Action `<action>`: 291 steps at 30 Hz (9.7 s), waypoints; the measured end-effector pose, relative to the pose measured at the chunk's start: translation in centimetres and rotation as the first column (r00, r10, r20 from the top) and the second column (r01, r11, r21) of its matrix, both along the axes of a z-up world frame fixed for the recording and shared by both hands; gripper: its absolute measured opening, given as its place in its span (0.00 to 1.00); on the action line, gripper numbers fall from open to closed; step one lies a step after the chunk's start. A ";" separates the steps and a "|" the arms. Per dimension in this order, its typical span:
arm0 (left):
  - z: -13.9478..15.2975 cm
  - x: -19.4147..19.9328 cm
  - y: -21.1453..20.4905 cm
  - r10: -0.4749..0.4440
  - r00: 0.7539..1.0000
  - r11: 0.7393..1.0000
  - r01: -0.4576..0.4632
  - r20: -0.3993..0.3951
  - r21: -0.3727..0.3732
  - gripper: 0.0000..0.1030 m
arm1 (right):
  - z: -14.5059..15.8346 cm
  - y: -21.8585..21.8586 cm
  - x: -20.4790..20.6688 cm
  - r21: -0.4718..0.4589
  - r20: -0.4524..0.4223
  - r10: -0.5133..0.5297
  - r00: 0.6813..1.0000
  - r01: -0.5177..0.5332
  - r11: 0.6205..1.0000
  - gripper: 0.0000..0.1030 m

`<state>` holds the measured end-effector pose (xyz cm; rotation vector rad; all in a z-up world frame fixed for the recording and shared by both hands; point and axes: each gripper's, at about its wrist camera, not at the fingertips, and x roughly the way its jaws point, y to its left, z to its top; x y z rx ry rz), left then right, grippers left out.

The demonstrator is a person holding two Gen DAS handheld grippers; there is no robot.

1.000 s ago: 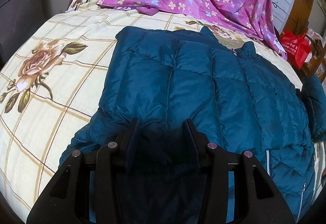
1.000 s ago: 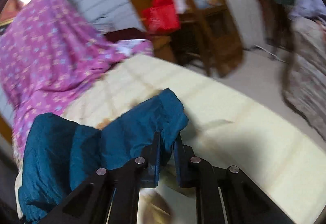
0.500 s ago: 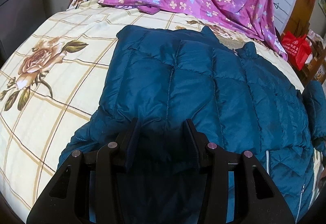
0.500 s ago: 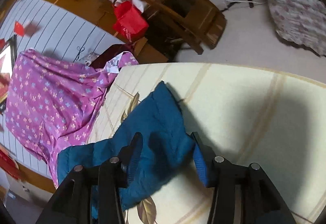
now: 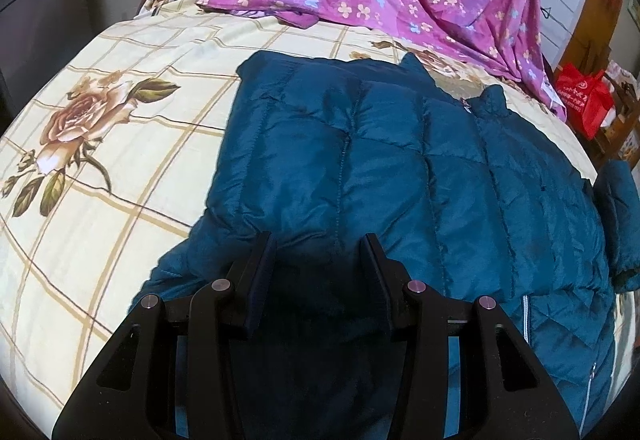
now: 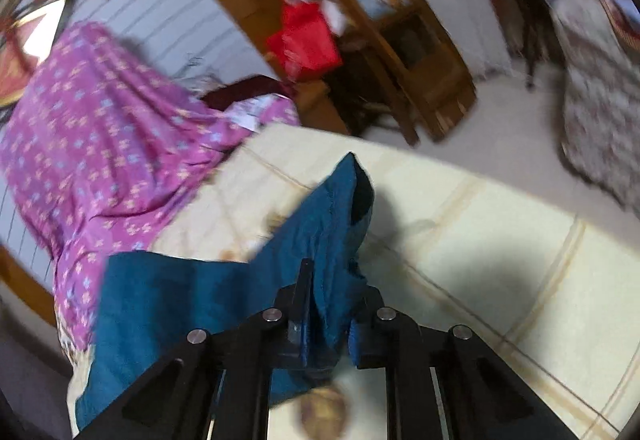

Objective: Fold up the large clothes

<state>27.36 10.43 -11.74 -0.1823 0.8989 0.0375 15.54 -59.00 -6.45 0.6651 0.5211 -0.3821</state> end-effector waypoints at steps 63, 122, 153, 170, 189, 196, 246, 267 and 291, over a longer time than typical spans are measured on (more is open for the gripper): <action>1.6 1.0 -3.5 -0.193 0.963 0.896 0.251 0.187 -0.367 0.07 | -7.0 40.9 2.2 -0.132 -0.356 0.563 0.745 -0.637 0.759 0.98; -1.0 10.7 -4.9 -0.098 0.995 0.984 0.099 -0.014 0.147 0.13 | -5.5 29.7 23.2 -0.148 -0.363 0.547 0.754 -0.626 0.765 0.90; -1.2 1.2 -6.2 -0.129 0.990 0.982 0.119 0.062 0.144 0.18 | -6.8 36.7 10.3 -0.174 -0.320 0.541 0.778 -0.610 0.773 1.00; -1.5 1.0 -5.7 -0.116 0.989 0.988 0.105 0.091 0.116 0.19 | -6.8 37.3 10.2 -0.235 -0.358 0.512 0.781 -0.606 0.760 1.00; -1.6 0.8 -7.0 -0.091 0.992 0.961 0.065 0.085 0.269 0.33 | -6.8 36.9 10.3 -0.214 -0.339 0.524 0.782 -0.606 0.766 1.00; -1.7 0.8 -7.0 -0.090 0.992 0.958 0.064 0.082 0.279 0.33 | -6.7 36.8 10.3 -0.206 -0.327 0.529 0.783 -0.606 0.769 1.00; -2.6 2.8 -1.6 0.003 0.999 0.997 0.000 -0.040 0.078 1.00 | -7.0 36.6 10.4 -0.203 -0.331 0.528 0.782 -0.606 0.770 1.00; 1.4 -15.8 -0.8 -0.170 0.985 0.985 0.170 0.013 0.039 0.99 | -2.8 35.4 -10.4 -0.335 -0.325 0.480 0.815 -0.574 0.747 1.00; 0.0 -26.6 9.1 -0.091 0.994 0.995 0.089 0.055 0.032 0.99 | -5.8 24.4 -23.9 -0.137 -0.231 0.322 0.918 -0.358 0.923 1.00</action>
